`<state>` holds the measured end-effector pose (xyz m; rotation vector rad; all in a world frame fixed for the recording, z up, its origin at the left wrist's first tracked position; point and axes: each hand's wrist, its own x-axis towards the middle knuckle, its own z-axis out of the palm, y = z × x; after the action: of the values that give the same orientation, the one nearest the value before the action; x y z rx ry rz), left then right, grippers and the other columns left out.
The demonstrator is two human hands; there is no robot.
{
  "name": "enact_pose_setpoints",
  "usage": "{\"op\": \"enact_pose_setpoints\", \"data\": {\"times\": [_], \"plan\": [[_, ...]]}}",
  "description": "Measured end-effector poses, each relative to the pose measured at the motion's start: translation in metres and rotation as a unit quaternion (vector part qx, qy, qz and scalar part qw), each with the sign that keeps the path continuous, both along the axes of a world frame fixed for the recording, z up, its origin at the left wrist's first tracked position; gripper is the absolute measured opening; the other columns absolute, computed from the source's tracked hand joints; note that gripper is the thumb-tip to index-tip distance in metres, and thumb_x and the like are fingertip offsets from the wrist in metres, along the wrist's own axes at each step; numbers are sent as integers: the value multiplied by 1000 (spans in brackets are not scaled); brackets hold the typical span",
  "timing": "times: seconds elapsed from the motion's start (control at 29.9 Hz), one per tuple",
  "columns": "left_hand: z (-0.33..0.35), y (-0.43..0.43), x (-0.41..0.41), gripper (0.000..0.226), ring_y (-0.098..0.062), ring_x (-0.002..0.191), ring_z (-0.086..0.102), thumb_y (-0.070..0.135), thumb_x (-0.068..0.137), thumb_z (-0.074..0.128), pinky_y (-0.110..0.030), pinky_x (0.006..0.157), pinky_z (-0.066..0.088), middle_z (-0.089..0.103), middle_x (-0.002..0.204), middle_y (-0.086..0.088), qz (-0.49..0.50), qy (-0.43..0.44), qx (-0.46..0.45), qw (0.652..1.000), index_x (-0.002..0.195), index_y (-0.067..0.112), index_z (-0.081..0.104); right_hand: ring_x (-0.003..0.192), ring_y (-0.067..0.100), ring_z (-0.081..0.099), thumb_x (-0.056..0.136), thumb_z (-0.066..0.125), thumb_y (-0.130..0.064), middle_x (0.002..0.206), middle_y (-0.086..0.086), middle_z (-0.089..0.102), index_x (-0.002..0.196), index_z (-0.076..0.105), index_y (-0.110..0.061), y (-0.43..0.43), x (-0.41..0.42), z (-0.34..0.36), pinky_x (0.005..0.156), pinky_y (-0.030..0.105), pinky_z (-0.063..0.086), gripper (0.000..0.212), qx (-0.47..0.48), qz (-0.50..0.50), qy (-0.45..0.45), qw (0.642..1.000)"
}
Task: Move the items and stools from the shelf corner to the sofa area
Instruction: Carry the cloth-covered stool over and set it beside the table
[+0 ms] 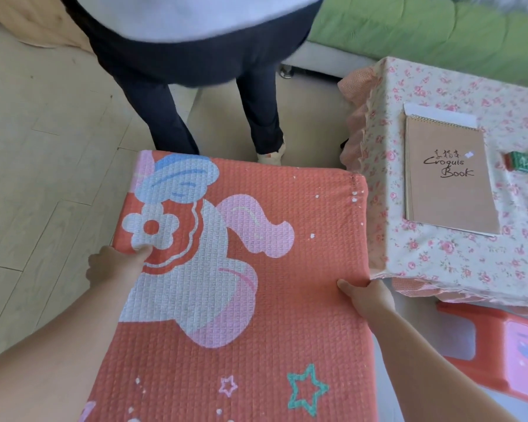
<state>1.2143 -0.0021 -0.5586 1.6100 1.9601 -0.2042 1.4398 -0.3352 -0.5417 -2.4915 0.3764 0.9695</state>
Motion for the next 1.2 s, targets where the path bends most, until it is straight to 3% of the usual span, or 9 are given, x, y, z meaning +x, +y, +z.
{"op": "enact_pose_setpoints", "data": {"times": [0.1,0.3,0.43,0.57,0.7,0.87,1.04,1.2], "plan": [[4,2,8,84,-42,104,57,62,58,76,-50,82,53,57,116,-21,14,-19,-14,1000,113,1,56,99,34,62,76,75,-36,108,16,65,112,57,1,-2,0,-4,86,39,52,55,15,-42,-17,999],[0,25,28,88,-40,110,58,51,52,85,-50,89,51,58,125,-17,49,-84,-31,995,119,3,55,88,29,61,72,80,-22,98,11,63,105,62,-1,6,15,-9,85,37,52,43,92,-136,-26,986],[8,33,44,70,-38,107,60,39,59,86,-44,89,50,62,121,-17,51,-120,-29,991,113,2,61,89,28,58,72,80,-23,99,9,61,109,57,-5,13,25,-12,82,35,49,47,118,-163,-33,979],[16,41,65,54,-36,110,60,23,70,82,-39,87,44,63,121,-16,48,-164,-48,984,115,1,62,96,30,61,71,80,-23,105,11,63,109,58,-2,20,50,-13,88,40,51,49,132,-178,-28,975],[25,41,82,54,-36,105,63,20,68,83,-45,93,48,65,118,-17,57,-188,-73,978,114,2,62,95,29,60,73,78,-19,103,10,62,98,56,-7,25,74,-2,85,39,51,36,138,-177,-30,974],[33,59,129,52,-36,104,63,20,70,82,-43,91,49,64,118,-18,60,-203,-89,973,113,0,61,94,31,64,67,81,-20,105,12,67,103,61,-3,49,123,4,87,42,54,46,130,-187,-29,973],[41,104,195,42,-30,86,61,20,74,79,-40,79,49,66,113,-20,31,-214,-97,972,108,2,63,91,30,64,66,82,-24,102,11,66,104,63,-4,86,176,5,85,40,54,48,105,-194,-35,975],[33,148,245,44,-29,87,62,20,73,79,-38,79,49,66,108,-15,9,-219,-94,971,110,2,63,89,27,62,71,80,-23,101,7,64,109,59,-7,125,220,-6,81,36,52,46,122,-195,-34,972]]}}
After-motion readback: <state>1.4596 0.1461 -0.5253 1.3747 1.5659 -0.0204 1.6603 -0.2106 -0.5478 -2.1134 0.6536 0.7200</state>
